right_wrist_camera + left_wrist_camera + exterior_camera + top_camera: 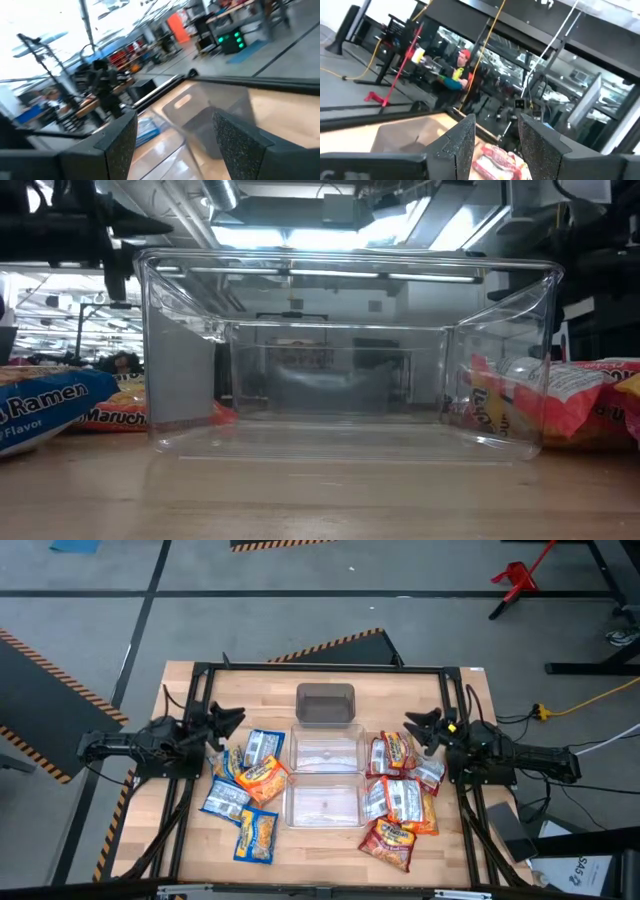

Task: Sort Maruchan noodles
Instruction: Put the blue noodle pack into the black bin

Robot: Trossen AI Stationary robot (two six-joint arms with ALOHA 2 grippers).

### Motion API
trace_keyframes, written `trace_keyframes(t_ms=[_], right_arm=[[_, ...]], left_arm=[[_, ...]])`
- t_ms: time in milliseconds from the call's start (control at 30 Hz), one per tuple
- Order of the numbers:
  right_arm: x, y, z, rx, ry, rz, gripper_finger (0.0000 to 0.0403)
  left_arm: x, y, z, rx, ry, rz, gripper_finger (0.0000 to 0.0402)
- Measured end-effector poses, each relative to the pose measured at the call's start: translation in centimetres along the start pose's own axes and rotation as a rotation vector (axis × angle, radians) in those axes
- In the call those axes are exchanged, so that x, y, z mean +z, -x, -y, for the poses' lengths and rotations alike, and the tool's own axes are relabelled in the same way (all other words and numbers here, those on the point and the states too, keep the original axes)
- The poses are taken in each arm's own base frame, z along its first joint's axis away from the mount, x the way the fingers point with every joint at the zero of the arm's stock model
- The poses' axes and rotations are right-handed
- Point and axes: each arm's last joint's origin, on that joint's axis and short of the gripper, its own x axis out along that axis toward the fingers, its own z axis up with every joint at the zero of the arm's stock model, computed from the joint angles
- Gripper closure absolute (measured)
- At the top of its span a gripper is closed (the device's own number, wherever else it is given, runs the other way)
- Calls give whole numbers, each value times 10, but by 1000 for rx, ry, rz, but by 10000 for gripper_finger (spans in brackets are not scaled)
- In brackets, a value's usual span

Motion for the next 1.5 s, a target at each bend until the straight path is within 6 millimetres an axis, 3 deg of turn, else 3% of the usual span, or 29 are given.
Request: trace_keyframes(t_ms=[200,533,767,1033,1200,1500], right_arm=[[8,1,-2,-52,69,63,159],[50,0,-24,-96,299,115,157],[71,-17,-41,-159,407,-63,97],[73,-49,-49,-358,534,-363,37],[65,-68,-48,-475,578,-484,42],[48,-80,-42,-560,508,-576,51]], left_arm=[[18,-5,12,-15,-1,-5,245],[50,-35,45,-1,-189,-214,179],[51,-60,55,192,-234,-508,139],[43,-81,34,517,-208,-697,140],[38,-85,11,695,-126,-757,140],[31,-95,-19,778,32,-893,140]])
